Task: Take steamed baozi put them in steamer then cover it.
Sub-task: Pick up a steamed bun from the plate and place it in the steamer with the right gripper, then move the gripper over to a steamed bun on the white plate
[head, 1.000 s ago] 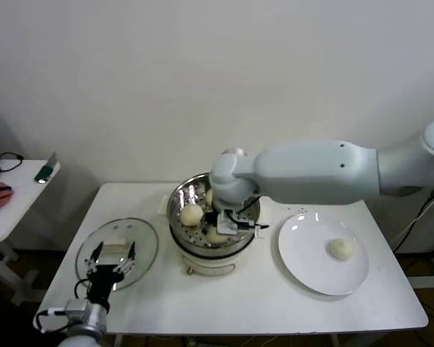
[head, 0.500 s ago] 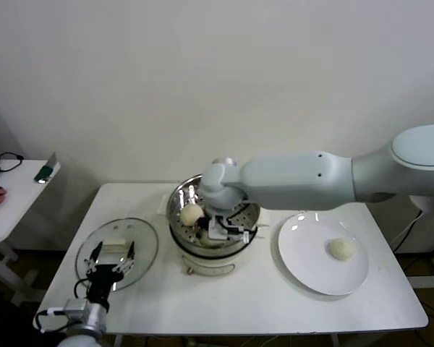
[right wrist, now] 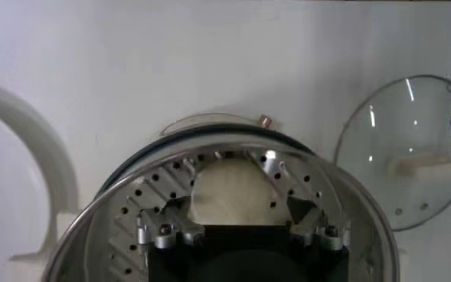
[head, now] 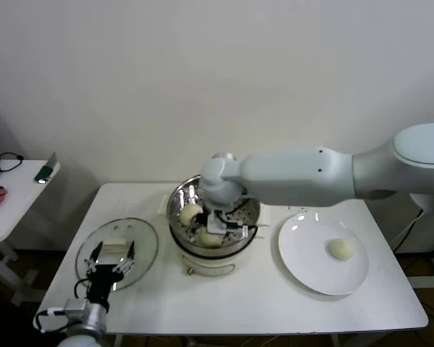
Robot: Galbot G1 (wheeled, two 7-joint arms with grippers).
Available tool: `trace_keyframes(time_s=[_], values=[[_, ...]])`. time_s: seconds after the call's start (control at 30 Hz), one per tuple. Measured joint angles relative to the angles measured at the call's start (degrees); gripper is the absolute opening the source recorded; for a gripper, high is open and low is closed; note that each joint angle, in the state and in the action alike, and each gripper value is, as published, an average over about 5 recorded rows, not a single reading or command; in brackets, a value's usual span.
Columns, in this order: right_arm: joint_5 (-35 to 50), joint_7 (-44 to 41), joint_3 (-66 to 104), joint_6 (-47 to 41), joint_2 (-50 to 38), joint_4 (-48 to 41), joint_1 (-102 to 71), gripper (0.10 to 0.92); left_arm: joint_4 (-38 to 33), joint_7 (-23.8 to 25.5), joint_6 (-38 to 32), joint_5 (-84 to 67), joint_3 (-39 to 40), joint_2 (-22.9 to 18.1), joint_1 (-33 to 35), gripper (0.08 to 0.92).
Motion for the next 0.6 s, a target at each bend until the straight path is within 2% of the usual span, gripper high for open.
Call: trace_keyframes(time_s=[0.3, 0.6], values=[[12.15, -5.14, -3.14, 0.61, -5.76, -1.94, 9.06, 0.823, 0.03, 0.04, 0.07, 0.21, 0.32, -0.09, -0.29, 0.823], [23.62, -5.69, -13.17, -5.37, -16.33, -4.21, 18.00, 0.823, 0.21, 0.07, 0.16, -0.06, 0.33, 0.10, -0.66, 0.823]])
